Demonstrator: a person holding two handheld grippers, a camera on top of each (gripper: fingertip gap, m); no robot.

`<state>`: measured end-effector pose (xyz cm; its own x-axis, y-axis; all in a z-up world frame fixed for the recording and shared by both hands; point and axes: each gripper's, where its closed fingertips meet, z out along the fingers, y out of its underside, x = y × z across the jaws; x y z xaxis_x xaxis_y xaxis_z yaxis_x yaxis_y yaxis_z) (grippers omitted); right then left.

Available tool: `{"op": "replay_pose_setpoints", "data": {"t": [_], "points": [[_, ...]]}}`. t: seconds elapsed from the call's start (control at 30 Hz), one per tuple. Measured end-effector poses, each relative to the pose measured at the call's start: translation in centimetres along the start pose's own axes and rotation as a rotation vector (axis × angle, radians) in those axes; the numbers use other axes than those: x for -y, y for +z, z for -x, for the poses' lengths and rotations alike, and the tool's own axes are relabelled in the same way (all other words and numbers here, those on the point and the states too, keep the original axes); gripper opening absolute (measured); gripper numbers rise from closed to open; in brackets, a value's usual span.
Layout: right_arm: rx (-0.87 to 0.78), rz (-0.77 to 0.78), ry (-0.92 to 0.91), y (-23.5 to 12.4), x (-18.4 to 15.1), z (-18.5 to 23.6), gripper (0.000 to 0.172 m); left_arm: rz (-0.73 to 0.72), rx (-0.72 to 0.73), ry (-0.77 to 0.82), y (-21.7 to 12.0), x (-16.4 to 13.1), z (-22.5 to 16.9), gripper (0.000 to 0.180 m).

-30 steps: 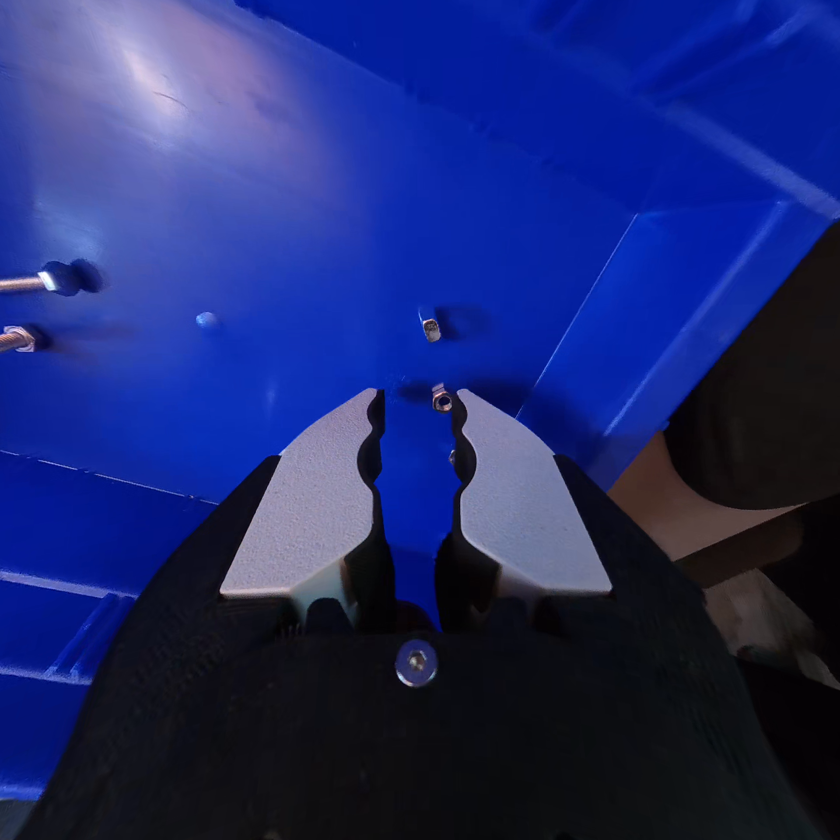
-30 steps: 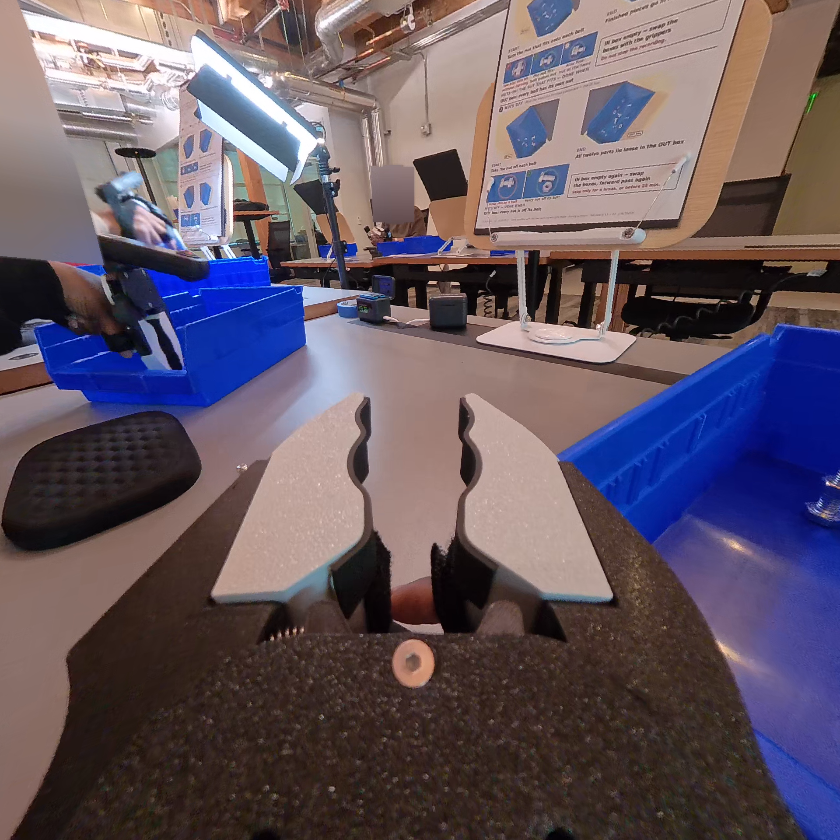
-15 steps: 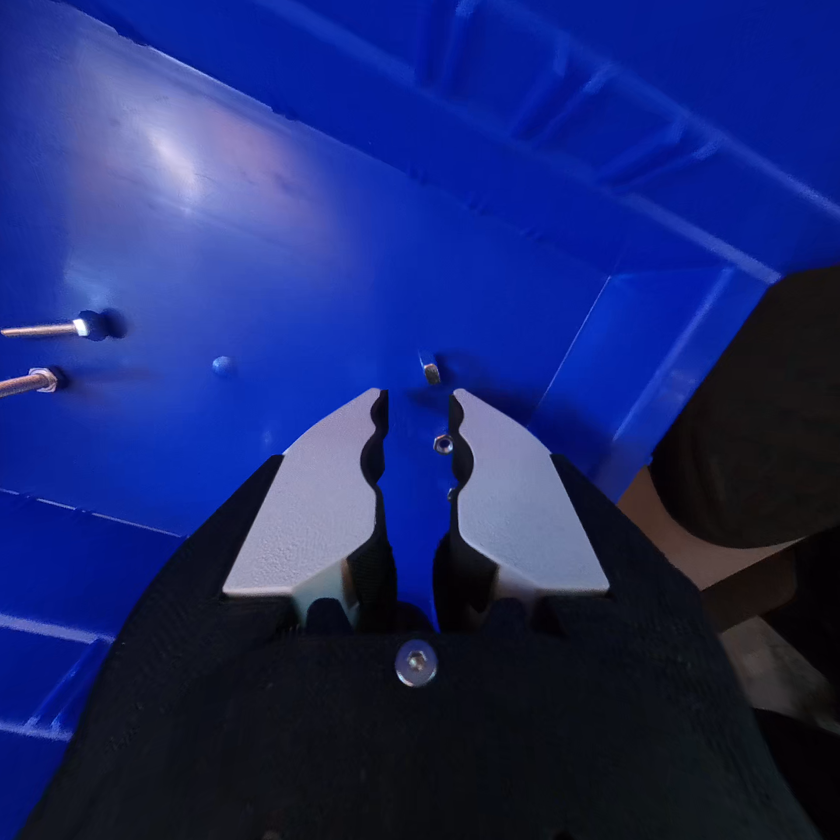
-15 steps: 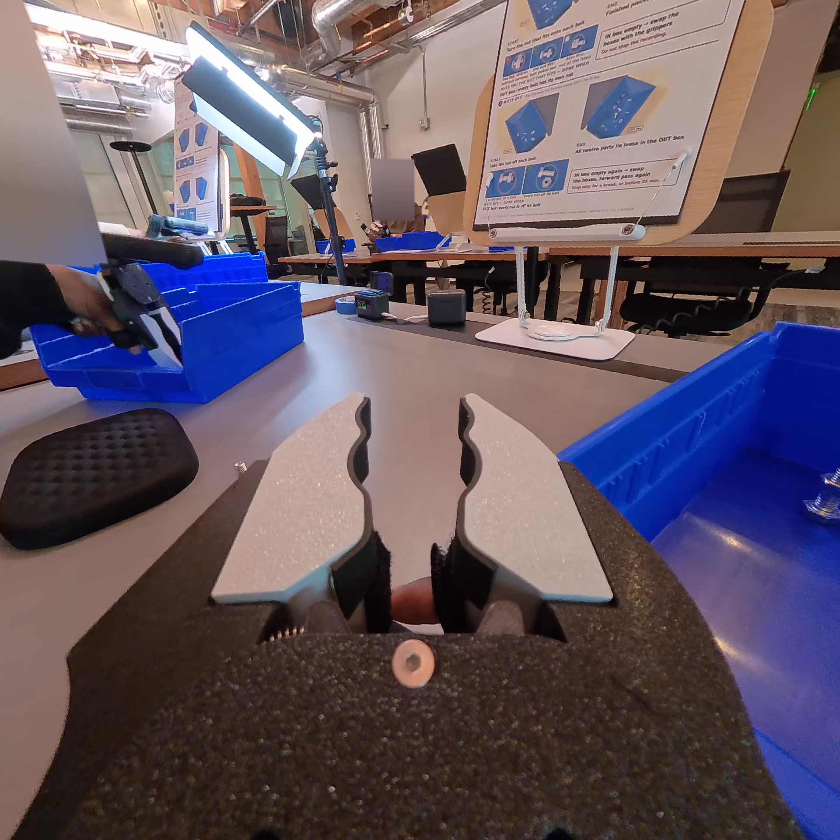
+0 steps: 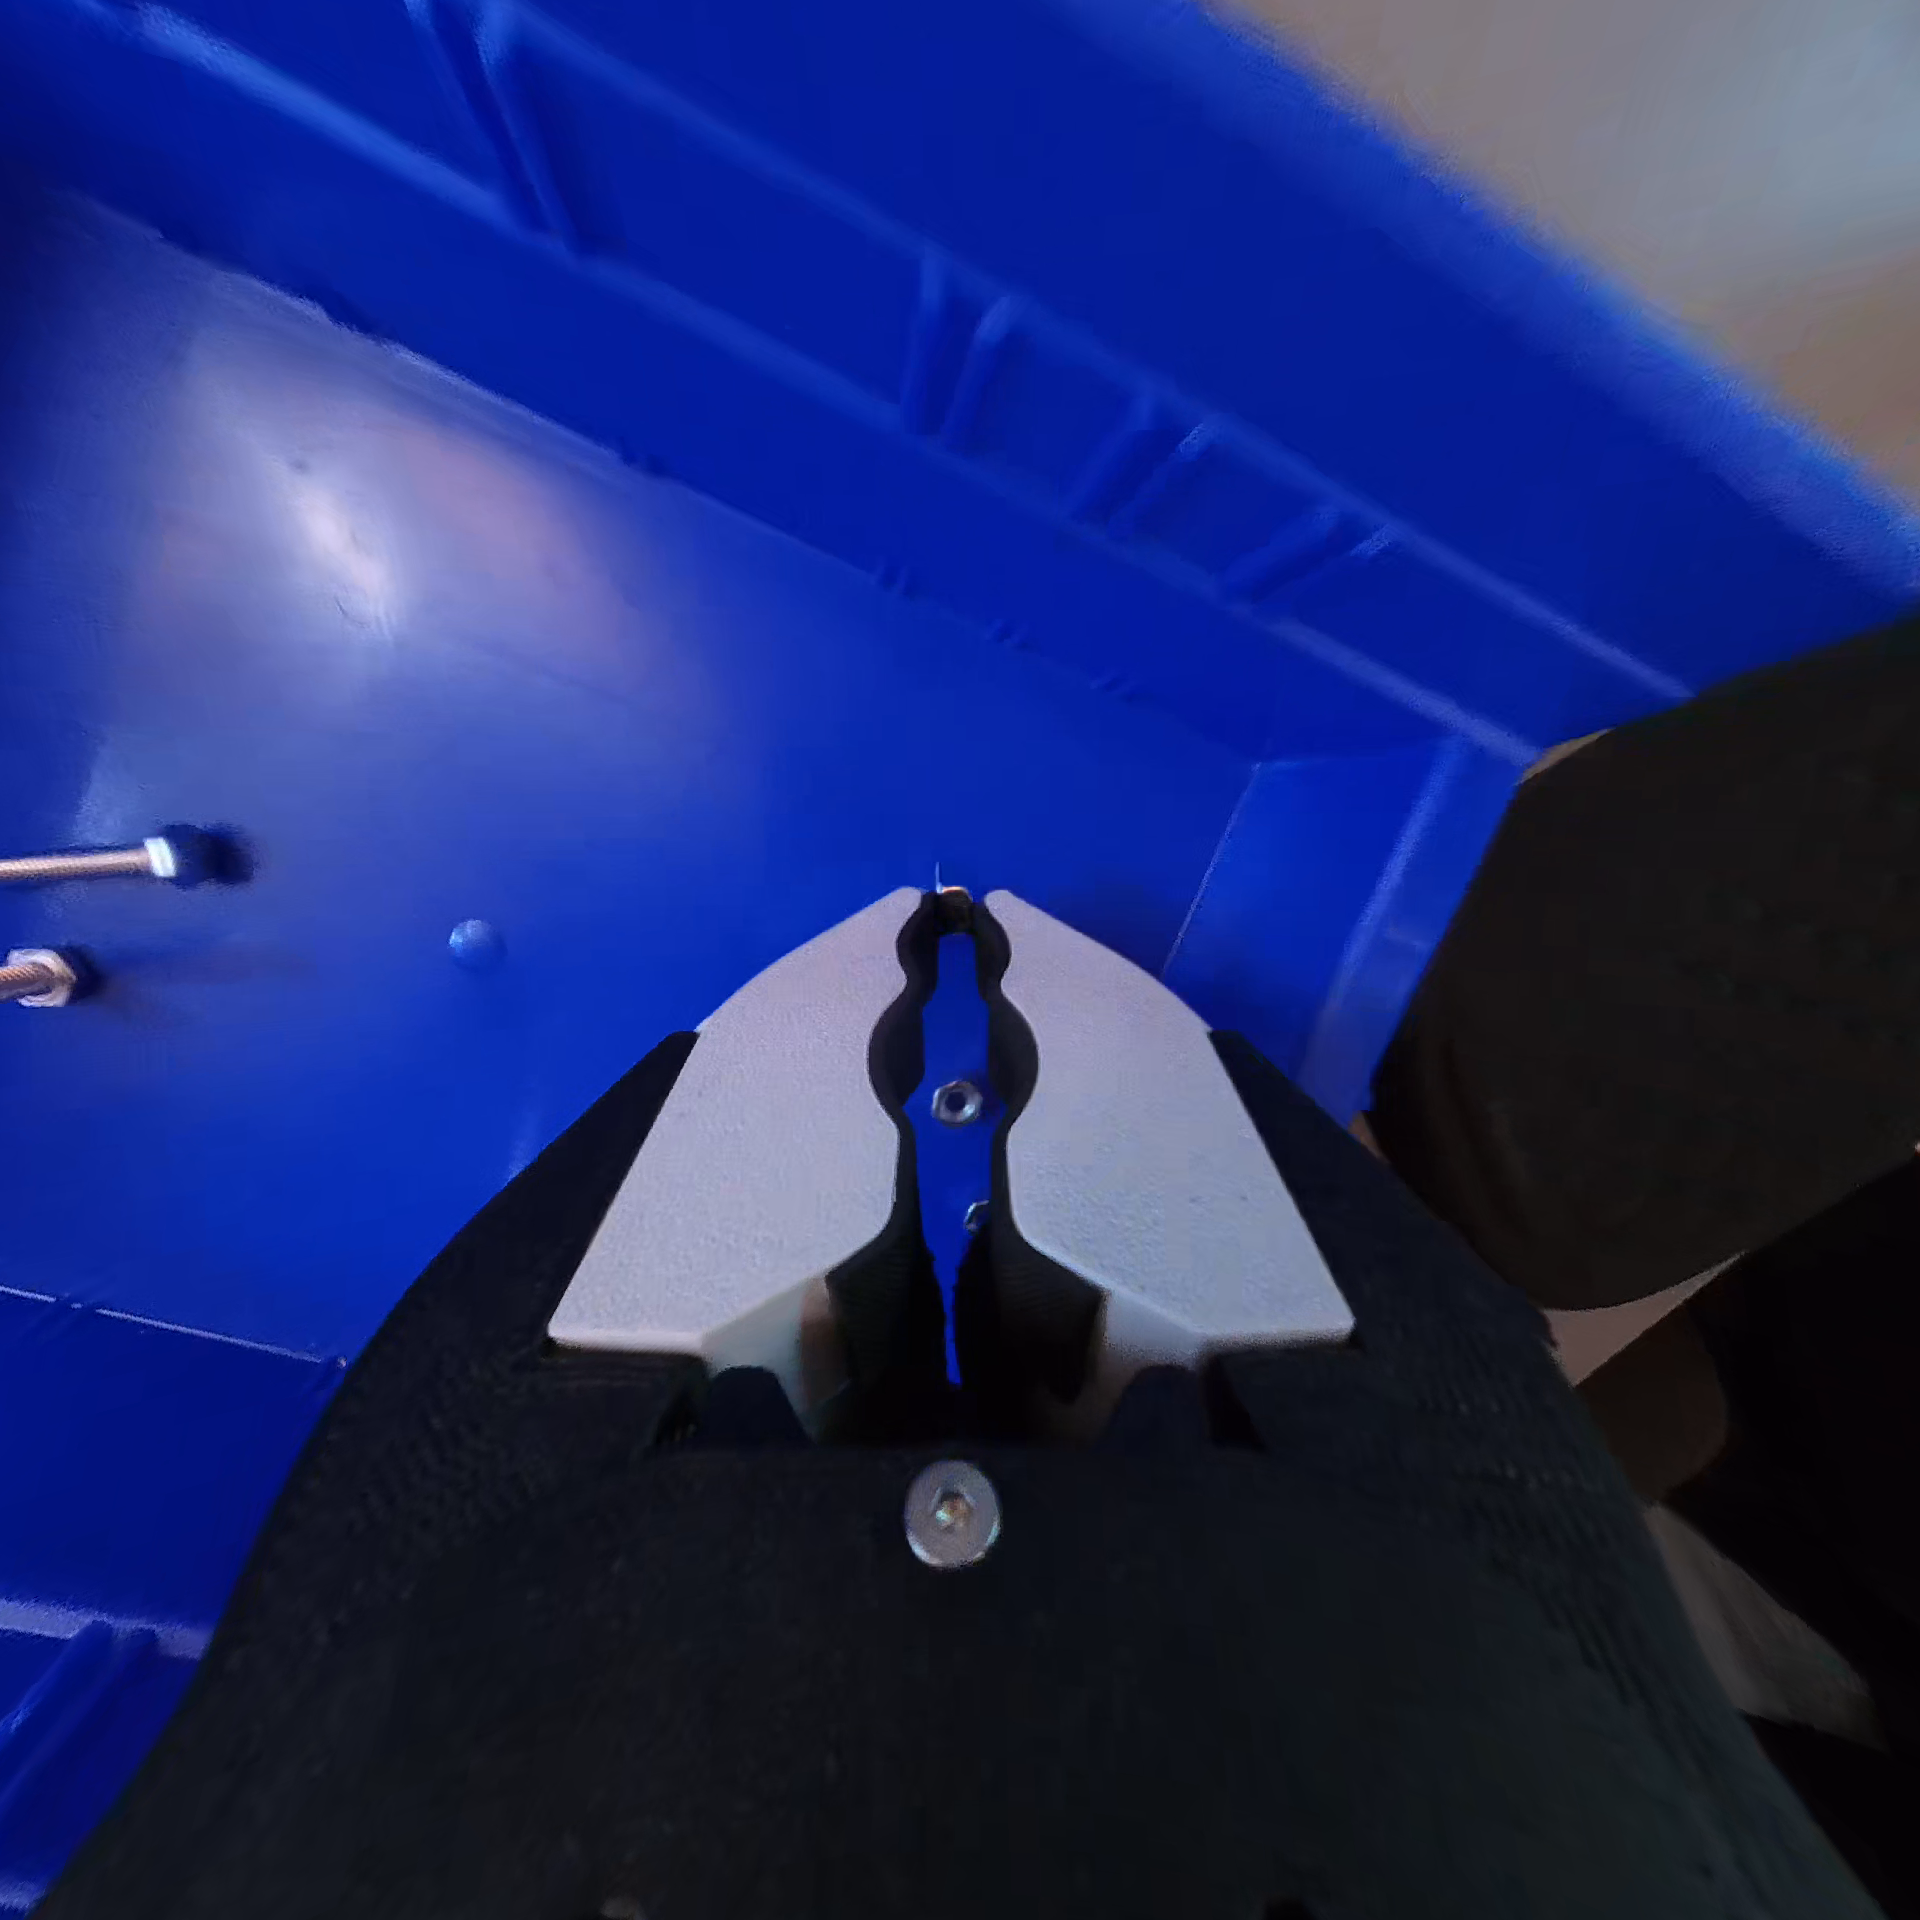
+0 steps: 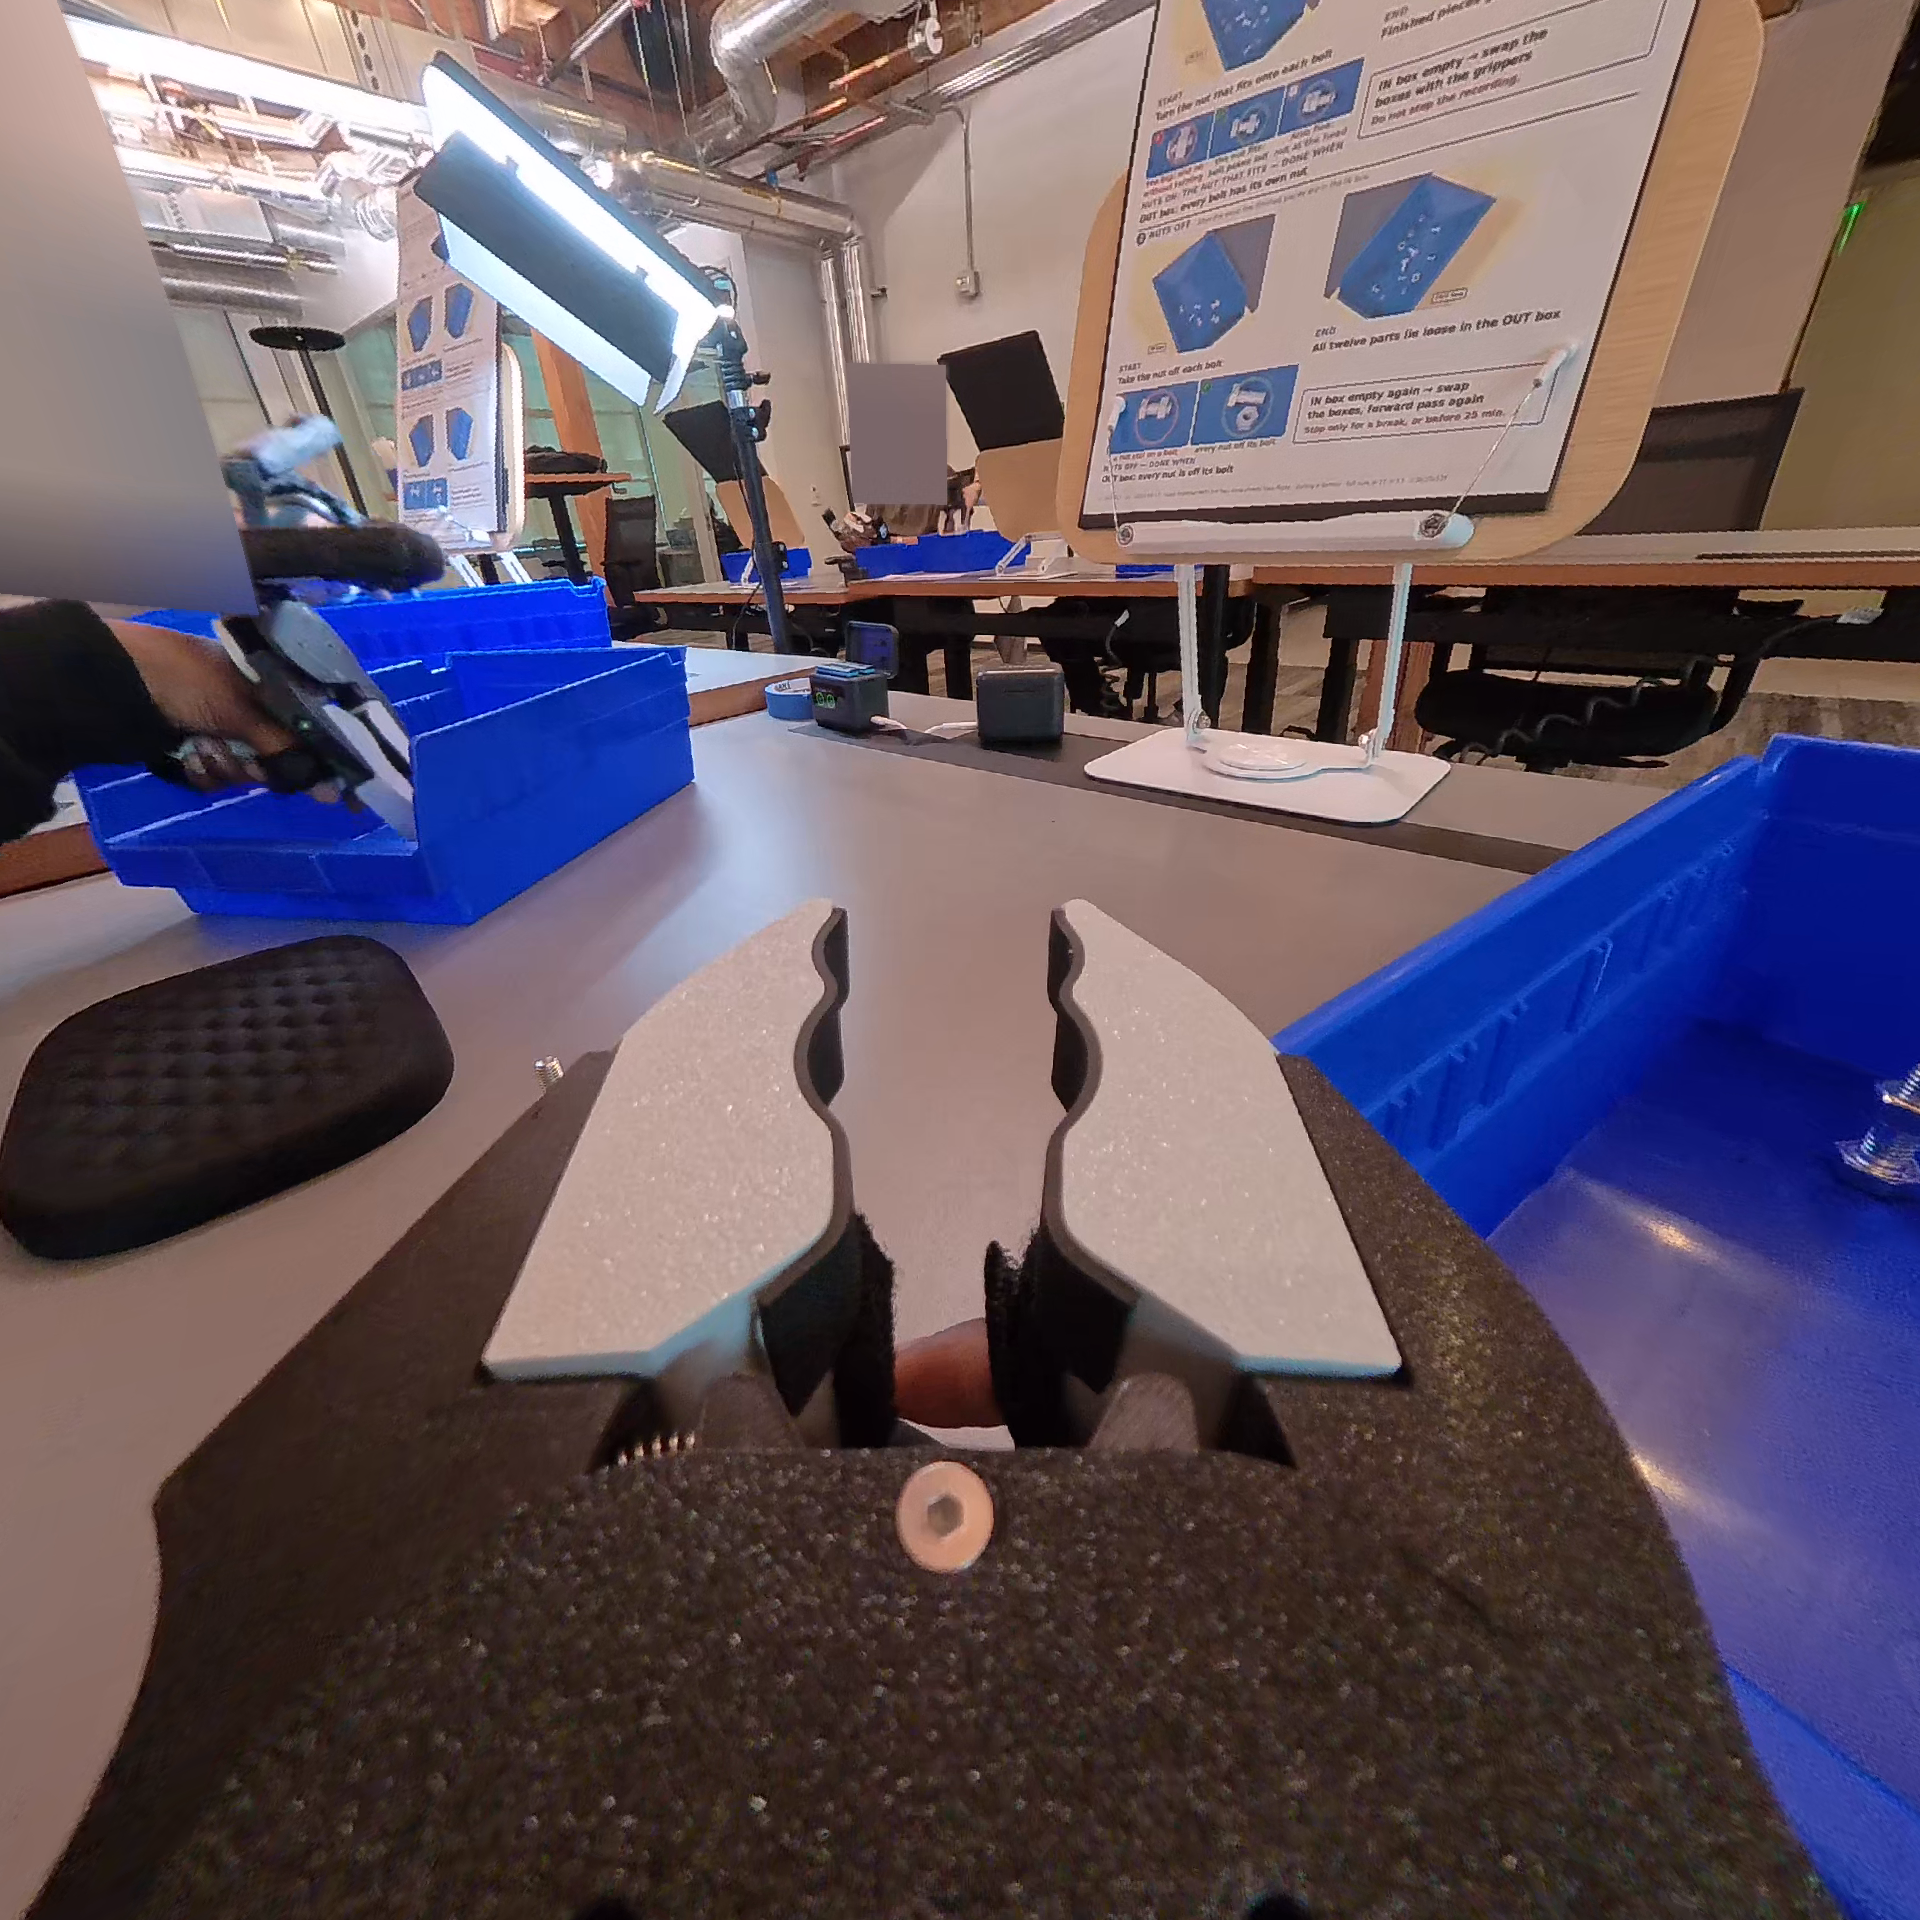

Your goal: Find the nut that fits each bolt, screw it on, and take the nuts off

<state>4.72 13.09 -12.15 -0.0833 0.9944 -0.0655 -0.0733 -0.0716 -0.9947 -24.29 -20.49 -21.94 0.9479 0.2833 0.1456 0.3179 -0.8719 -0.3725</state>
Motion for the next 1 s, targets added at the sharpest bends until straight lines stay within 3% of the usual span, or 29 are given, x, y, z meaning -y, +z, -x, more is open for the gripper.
{"op": "replay_pose_setpoints", "data": {"t": [0.03,0.27,0.43,0.77,0.9,1.0], "points": [[0.0,0.0,-0.001,0.0,0.0,0.0,0.037,-0.052,-0.006,0.0,-0.5,0.7,-0.3,0.007],[0.004,0.006,-0.015,0.1,-0.1,0.2,0.037,-0.641,-0.162,0.008,-7.6,8.5,-6.7,0.006],[0.009,0.007,-0.035,0.1,-0.1,0.5,0.037,-0.866,-0.437,0.004,-10.2,11.3,-14.6,0.006],[0.134,-0.011,-0.179,0.1,0.0,3.3,0.04,-0.722,-1.024,-0.14,-3.5,12.7,-28.5,0.006],[0.197,0.026,-0.274,0.3,-0.8,4.8,0.039,-0.618,-1.04,-0.186,0.3,12.8,-30.8,0.006],[0.203,0.048,-0.299,0.5,-1.2,5.1,0.037,-0.486,-0.966,-0.163,3.9,11.9,-32.1,0.006]]}}
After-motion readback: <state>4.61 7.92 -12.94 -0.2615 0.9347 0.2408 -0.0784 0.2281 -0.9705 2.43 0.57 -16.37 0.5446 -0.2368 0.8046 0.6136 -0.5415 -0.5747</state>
